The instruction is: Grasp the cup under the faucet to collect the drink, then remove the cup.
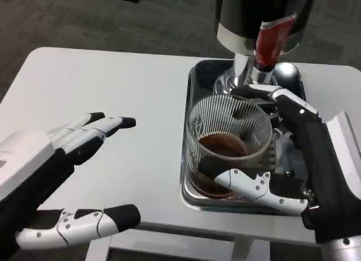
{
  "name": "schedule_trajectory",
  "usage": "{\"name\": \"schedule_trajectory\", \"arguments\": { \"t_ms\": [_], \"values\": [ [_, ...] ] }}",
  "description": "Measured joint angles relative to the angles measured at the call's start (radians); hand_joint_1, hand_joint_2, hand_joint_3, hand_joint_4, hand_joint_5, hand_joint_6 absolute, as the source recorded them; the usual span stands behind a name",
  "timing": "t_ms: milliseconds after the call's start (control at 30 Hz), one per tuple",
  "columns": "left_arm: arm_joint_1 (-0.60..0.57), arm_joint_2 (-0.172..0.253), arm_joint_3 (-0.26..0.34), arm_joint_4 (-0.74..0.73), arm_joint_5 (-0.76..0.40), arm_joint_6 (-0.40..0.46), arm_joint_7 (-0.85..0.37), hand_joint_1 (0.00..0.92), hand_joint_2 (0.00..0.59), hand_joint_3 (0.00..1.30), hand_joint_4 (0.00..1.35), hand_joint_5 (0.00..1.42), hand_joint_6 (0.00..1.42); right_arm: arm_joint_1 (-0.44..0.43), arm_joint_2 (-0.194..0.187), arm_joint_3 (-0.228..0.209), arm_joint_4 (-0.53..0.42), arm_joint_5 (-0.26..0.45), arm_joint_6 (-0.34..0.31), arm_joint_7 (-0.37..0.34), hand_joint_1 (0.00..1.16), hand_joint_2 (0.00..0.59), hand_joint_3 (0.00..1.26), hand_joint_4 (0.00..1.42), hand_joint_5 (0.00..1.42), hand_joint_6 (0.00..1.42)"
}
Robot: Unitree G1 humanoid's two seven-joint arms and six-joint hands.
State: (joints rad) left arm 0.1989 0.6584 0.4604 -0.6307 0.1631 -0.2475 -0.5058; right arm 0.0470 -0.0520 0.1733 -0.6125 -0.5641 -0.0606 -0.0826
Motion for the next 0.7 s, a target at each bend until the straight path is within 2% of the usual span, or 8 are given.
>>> {"name": "schedule_trajectory", "arguments": {
  "t_ms": [700],
  "values": [
    [-0.001, 0.000, 0.000, 0.013, 0.000, 0.000, 0.000, 0.000, 0.089, 0.11, 0.00, 0.01, 0.08, -0.003, 0.002, 0.000, 0.014, 0.000, 0.000, 0.000, 0.91, 0.151, 1.04, 1.19, 1.42, 1.42]
  ]
}}
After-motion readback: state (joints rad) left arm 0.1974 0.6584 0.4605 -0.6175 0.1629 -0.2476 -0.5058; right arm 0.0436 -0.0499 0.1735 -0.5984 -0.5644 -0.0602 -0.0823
